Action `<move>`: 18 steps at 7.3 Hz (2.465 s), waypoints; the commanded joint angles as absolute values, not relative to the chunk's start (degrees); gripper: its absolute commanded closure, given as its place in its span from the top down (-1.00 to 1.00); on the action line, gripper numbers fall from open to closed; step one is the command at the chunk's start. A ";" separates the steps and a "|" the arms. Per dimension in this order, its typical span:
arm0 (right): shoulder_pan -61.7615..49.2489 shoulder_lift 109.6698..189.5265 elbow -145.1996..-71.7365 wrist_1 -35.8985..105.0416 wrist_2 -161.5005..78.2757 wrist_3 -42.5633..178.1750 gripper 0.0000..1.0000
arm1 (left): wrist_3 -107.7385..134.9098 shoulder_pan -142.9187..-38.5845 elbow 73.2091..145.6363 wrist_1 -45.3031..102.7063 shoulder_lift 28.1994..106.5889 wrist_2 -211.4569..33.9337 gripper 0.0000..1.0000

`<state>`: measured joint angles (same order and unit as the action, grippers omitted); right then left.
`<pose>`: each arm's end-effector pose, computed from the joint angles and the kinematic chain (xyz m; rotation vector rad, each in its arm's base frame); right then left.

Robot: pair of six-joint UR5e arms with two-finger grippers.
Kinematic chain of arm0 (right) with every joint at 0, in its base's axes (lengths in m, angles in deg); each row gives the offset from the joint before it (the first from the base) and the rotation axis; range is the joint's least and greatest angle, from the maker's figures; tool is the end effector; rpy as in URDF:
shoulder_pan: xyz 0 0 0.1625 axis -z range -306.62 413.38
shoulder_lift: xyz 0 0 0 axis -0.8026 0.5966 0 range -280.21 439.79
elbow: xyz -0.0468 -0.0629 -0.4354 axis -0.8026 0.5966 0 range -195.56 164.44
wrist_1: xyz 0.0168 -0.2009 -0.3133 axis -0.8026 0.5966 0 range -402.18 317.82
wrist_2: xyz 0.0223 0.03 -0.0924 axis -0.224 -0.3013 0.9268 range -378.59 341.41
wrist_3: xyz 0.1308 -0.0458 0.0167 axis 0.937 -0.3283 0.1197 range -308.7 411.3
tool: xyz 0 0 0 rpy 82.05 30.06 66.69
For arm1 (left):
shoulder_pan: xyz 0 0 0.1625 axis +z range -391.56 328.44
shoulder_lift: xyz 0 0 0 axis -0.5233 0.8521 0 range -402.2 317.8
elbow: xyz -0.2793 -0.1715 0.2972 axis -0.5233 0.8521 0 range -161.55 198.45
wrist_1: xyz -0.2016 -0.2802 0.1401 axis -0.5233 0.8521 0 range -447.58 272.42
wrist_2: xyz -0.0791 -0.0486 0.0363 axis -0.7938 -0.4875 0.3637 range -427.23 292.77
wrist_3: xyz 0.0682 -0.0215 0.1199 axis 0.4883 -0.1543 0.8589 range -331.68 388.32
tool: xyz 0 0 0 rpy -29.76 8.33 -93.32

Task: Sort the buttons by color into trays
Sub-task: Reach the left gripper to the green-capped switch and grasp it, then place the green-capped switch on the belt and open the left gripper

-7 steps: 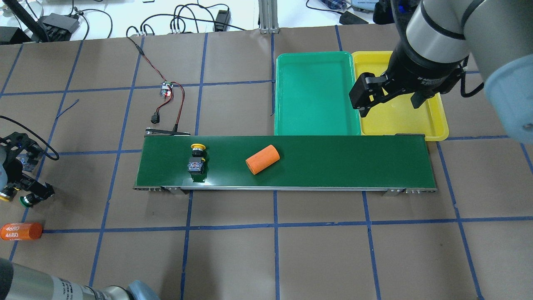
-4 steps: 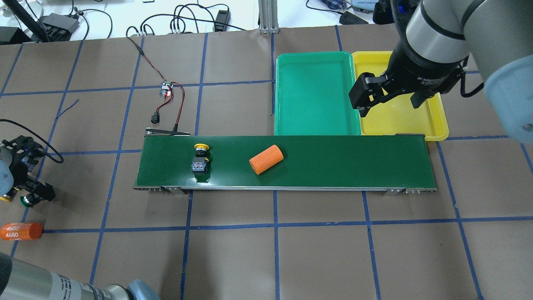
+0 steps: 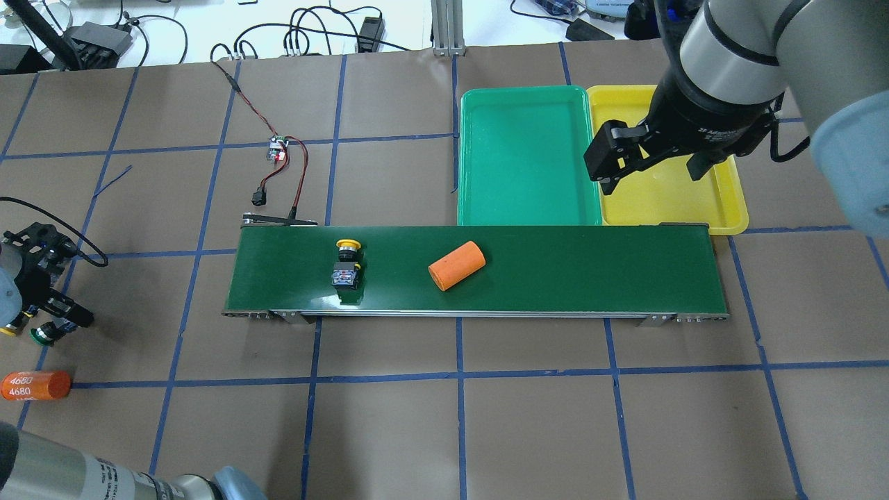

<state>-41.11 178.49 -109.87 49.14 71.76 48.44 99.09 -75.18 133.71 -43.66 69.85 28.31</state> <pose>0.1628 -0.3815 0.4975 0.2004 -3.1266 0.1563 0.2783 -0.4307 0.1758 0.6579 3.0356 0.1455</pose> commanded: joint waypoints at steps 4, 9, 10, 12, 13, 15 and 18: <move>-41.46 178.40 -109.87 49.32 71.67 48.58 1.00 | 83.59 -88.28 120.63 -25.16 65.65 23.32 -1.00; -41.20 178.49 -109.87 48.97 71.76 48.49 1.00 | 37.46 -111.33 118.20 -19.20 62.83 19.87 -1.00; -41.11 178.49 -109.87 48.97 71.76 48.49 1.00 | 30.50 -113.54 118.64 -19.46 63.79 19.78 -1.00; -41.11 178.49 -109.87 48.97 71.76 48.49 1.00 | 24.73 -115.75 122.92 -20.85 63.27 19.70 -1.00; -41.19 178.49 -109.87 49.14 71.76 48.49 1.00 | 22.80 -115.84 125.30 -25.05 64.05 19.87 -0.93; -41.28 178.49 -109.87 49.06 71.76 48.58 1.00 | 22.95 -115.76 126.82 -25.61 63.96 20.39 -0.05; -41.37 178.49 -109.87 49.06 71.76 48.58 1.00 | 24.44 -114.71 122.70 -22.21 62.22 22.84 1.00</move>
<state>-41.41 178.49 -109.87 49.12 71.76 48.58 23.66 -115.31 124.11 -24.28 62.64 21.02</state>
